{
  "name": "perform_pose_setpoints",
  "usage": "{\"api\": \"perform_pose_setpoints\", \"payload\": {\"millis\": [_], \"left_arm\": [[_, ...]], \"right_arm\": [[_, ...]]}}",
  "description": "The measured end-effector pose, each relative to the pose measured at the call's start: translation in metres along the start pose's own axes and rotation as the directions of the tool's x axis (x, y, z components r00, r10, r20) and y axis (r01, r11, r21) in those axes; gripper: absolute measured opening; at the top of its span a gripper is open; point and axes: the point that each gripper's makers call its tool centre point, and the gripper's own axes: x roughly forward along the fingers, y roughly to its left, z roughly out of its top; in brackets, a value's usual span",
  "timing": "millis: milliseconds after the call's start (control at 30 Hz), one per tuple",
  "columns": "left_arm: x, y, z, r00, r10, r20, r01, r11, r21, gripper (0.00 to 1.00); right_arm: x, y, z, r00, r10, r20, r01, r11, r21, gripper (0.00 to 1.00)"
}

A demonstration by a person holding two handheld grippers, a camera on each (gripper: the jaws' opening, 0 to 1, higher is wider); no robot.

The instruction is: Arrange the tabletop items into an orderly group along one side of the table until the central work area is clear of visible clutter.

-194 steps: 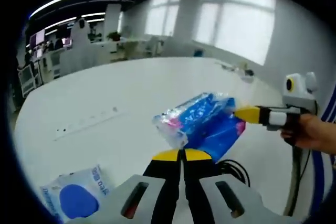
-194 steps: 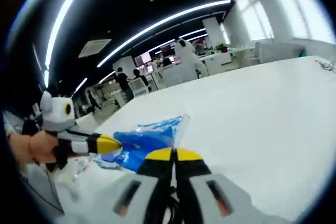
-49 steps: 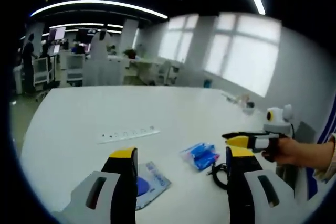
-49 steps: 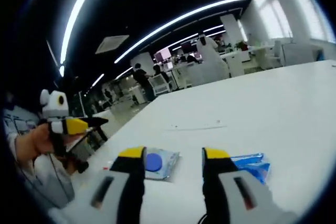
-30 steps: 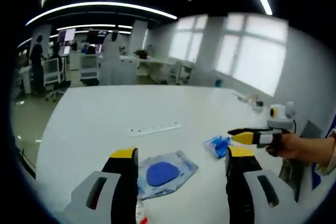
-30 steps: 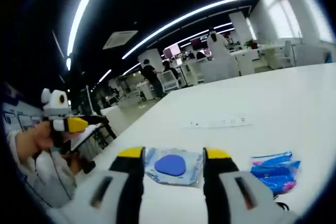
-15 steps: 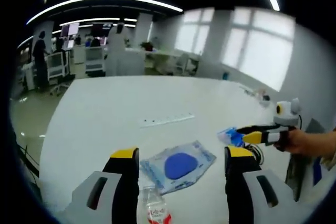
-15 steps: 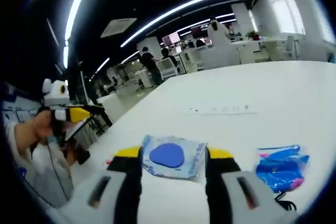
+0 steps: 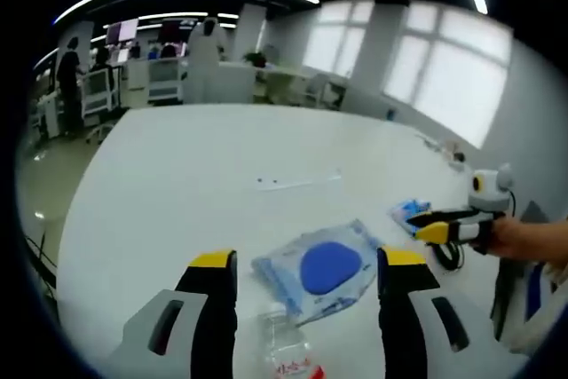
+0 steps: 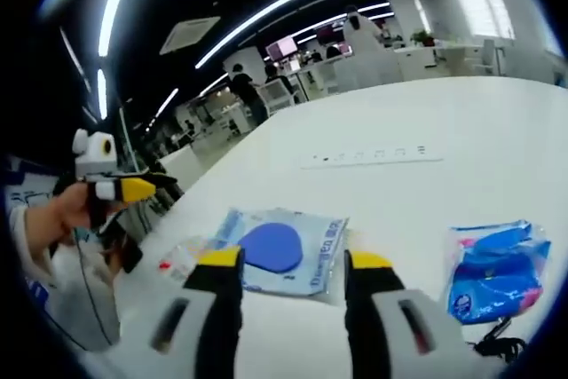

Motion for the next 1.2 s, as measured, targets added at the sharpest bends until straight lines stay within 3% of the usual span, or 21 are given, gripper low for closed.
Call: {"api": "perform_pose_setpoints", "payload": {"millis": [567,667,833,1000,1200], "left_arm": [[0.051,0.025,-0.039,0.992,0.007,-0.129,-0.011,1.000,-0.026,0.55],[0.060,0.028,-0.048,0.985,0.017,-0.169,-0.021,0.999,-0.024,0.51],[0.073,0.033,-0.062,0.973,0.023,-0.230,-0.035,0.998,-0.045,0.35],[0.080,0.033,-0.068,0.967,0.028,-0.253,-0.042,0.998,-0.051,0.31],[0.083,0.036,-0.079,0.956,0.027,-0.293,-0.048,0.997,-0.064,0.19]], "right_arm": [[0.027,-0.018,-0.029,0.999,-0.013,-0.051,0.016,0.998,0.065,0.38],[0.030,-0.020,-0.034,0.998,-0.013,-0.058,0.017,0.997,0.074,0.35],[0.030,-0.022,-0.041,0.998,-0.012,-0.069,0.019,0.995,0.095,0.28],[0.034,-0.021,-0.051,0.995,0.002,-0.095,0.010,0.992,0.124,0.20],[0.039,-0.021,-0.056,0.995,0.010,-0.101,0.003,0.992,0.128,0.07]]}}
